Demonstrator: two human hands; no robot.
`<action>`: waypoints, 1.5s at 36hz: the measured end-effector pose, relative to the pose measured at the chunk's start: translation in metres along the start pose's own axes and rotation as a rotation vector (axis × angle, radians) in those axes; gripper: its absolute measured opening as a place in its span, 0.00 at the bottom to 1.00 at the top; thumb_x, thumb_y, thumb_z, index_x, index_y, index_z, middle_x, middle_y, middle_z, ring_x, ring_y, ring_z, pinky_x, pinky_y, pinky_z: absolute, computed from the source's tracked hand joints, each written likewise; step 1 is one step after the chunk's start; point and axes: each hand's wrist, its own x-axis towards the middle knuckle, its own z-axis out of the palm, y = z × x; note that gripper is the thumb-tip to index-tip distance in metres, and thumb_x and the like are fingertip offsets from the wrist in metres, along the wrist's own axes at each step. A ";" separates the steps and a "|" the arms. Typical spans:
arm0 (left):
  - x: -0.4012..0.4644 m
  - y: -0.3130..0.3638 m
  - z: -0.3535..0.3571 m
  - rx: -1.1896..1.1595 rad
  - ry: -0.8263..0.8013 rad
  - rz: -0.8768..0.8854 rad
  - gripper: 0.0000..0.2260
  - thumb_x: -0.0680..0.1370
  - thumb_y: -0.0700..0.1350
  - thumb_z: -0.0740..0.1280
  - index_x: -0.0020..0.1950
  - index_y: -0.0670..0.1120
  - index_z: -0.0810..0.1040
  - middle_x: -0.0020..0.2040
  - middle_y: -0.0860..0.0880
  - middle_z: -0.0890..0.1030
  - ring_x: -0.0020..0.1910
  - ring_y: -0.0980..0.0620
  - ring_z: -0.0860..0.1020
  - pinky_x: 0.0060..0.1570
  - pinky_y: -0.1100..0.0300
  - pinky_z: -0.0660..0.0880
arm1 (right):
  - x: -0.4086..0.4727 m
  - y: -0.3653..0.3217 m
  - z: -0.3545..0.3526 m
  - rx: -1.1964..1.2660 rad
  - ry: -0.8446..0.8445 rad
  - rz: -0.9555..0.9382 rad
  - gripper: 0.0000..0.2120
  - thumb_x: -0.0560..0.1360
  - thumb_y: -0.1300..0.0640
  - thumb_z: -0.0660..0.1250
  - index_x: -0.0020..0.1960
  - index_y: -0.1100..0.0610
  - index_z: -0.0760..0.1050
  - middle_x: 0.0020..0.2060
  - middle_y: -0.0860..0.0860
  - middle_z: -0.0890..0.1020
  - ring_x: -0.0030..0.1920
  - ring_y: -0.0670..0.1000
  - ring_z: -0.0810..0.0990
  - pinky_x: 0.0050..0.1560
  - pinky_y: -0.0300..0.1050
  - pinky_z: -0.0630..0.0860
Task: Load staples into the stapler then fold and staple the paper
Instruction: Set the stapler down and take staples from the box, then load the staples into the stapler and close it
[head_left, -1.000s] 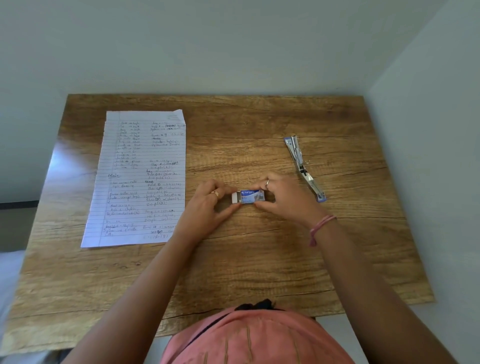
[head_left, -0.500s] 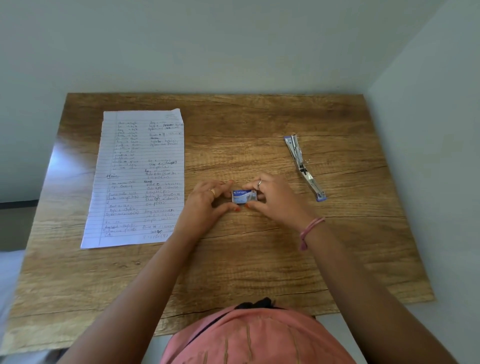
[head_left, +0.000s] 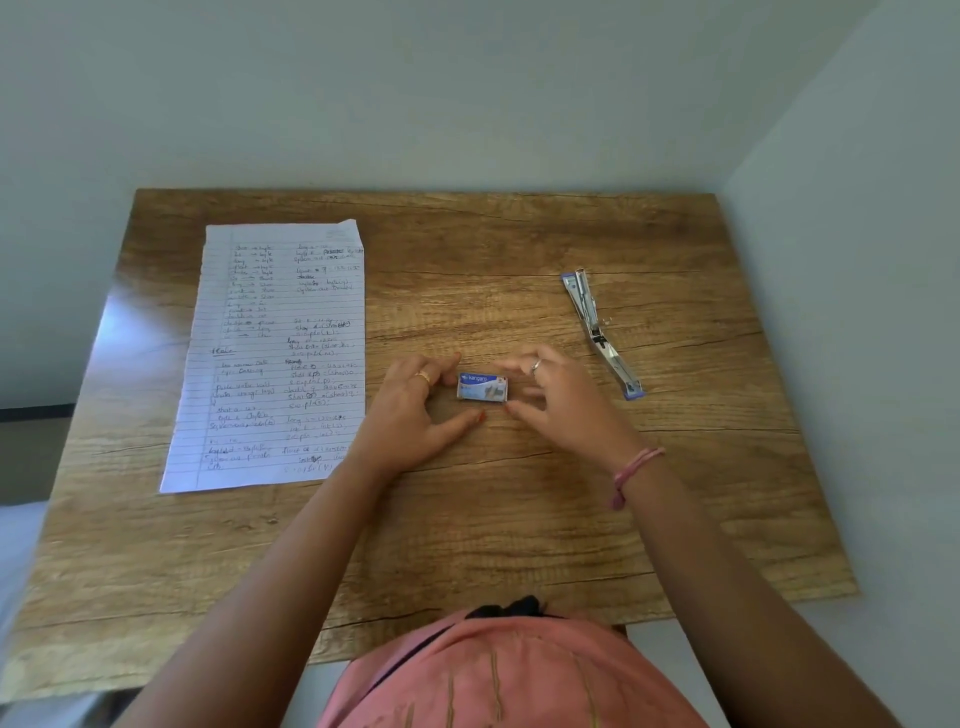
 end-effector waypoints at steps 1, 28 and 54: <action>0.000 0.003 0.002 0.013 -0.004 -0.025 0.35 0.69 0.60 0.73 0.71 0.45 0.70 0.53 0.54 0.74 0.57 0.57 0.66 0.62 0.60 0.66 | -0.005 0.002 -0.002 0.004 0.043 0.003 0.22 0.76 0.60 0.68 0.68 0.51 0.72 0.67 0.51 0.70 0.59 0.46 0.76 0.59 0.36 0.75; 0.000 0.045 0.043 0.070 0.214 -0.342 0.29 0.74 0.54 0.69 0.70 0.44 0.66 0.67 0.47 0.70 0.67 0.45 0.64 0.64 0.49 0.60 | -0.045 0.034 0.019 0.031 0.372 0.104 0.15 0.76 0.58 0.69 0.63 0.58 0.78 0.49 0.49 0.75 0.46 0.47 0.76 0.55 0.45 0.76; 0.093 0.032 0.019 -0.031 -0.024 -0.331 0.31 0.78 0.49 0.66 0.78 0.51 0.54 0.71 0.48 0.69 0.71 0.44 0.59 0.68 0.46 0.56 | -0.018 0.044 -0.047 0.149 0.599 -0.011 0.10 0.77 0.55 0.67 0.57 0.55 0.79 0.44 0.46 0.78 0.40 0.40 0.78 0.39 0.28 0.74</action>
